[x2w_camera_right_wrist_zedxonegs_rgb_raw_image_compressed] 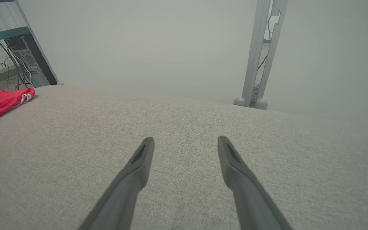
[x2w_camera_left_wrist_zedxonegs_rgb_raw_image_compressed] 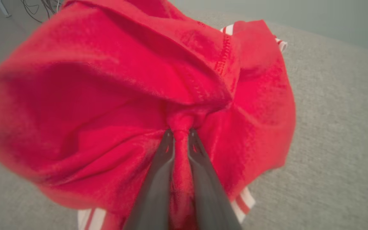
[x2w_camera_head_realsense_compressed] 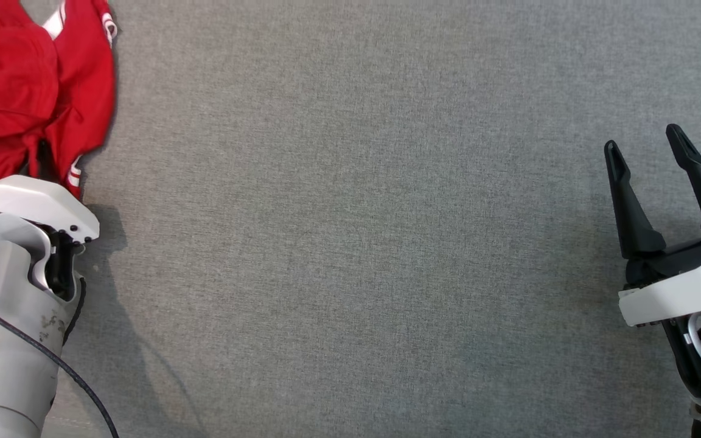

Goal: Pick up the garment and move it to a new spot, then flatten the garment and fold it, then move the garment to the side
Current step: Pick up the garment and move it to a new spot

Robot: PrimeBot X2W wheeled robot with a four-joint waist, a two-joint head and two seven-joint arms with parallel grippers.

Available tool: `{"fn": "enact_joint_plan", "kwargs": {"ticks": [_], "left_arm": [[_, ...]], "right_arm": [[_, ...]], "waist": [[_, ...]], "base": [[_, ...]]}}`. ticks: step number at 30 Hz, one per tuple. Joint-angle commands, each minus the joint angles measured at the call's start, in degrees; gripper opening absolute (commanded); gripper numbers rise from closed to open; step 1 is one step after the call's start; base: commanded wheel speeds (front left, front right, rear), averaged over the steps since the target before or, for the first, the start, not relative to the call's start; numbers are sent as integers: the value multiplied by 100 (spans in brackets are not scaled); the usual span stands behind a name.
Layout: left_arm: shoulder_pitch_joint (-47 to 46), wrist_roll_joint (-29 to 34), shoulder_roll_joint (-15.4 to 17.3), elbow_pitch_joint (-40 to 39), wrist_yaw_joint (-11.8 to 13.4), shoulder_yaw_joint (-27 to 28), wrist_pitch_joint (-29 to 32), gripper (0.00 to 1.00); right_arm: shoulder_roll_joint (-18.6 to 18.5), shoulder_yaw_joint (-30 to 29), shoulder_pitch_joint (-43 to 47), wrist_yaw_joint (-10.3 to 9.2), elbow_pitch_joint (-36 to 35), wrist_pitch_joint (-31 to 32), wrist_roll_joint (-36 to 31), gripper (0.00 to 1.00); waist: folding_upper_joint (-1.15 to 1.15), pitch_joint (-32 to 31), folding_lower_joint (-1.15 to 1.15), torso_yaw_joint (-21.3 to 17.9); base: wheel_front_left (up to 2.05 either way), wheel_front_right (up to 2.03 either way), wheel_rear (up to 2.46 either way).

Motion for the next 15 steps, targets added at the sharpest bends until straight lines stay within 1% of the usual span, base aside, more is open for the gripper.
{"fn": "enact_joint_plan", "kwargs": {"ticks": [1,3,6,11,15], "left_arm": [[-69,14,22,15,53,57,-171,0],[-82,30,65,-90,42,129,-299,0],[8,155,175,-451,139,269,-365,0],[640,630,335,-1875,462,773,-364,0],[1427,993,267,-3044,683,1081,-365,0]], "right_arm": [[8,-11,9,-2,46,-56,1,100],[40,-33,61,-2,87,-87,13,100],[96,-86,123,-2,146,-139,21,100],[233,-134,270,-2,275,-239,15,100],[338,-129,400,-2,385,-312,29,100]], "waist": [[0,-123,0,41],[0,-242,0,68],[0,-445,0,75],[0,-872,0,19],[0,-1207,0,-88]], "base": [[0,0,0],[0,0,0],[0,0,0],[0,0,0],[0,0,0]]}}
